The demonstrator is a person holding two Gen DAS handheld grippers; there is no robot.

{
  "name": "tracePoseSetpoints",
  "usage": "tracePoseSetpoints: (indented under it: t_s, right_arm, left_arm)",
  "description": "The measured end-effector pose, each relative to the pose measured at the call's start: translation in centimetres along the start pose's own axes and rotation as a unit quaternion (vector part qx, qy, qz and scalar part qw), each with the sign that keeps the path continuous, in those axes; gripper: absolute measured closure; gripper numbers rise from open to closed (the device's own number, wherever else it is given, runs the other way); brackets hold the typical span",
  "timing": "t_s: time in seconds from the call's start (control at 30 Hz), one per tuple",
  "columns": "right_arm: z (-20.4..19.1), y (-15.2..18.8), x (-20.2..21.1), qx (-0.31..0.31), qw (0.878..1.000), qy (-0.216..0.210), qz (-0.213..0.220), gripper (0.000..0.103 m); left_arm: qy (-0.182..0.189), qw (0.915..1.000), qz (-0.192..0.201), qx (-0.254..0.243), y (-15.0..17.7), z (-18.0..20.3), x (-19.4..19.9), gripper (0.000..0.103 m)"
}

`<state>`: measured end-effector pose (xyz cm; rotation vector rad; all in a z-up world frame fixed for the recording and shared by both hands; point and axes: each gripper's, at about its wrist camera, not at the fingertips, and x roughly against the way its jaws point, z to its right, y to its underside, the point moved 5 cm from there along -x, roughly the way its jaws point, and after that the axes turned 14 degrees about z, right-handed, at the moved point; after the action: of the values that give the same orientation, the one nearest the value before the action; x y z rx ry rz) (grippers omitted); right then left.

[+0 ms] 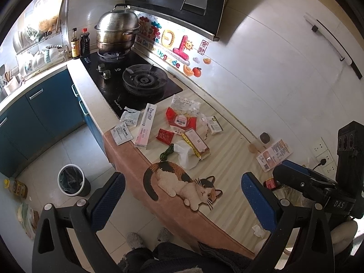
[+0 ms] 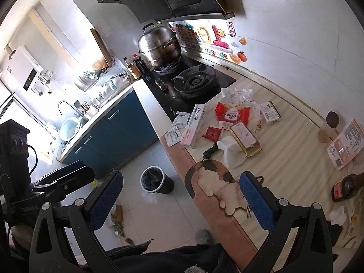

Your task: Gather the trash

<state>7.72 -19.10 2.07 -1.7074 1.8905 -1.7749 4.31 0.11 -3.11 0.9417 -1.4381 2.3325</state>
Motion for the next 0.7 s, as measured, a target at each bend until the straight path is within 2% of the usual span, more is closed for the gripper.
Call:
tracePoseSetpoints:
  t_s: [0.7]
  right_arm:
    - [0.33, -0.18, 0.33, -0.001, 1.000, -0.001, 0.002, 0.000]
  left_arm:
    - [0.001, 1.0000, 0.004, -0.004, -0.08, 0.59, 0.05, 0.000]
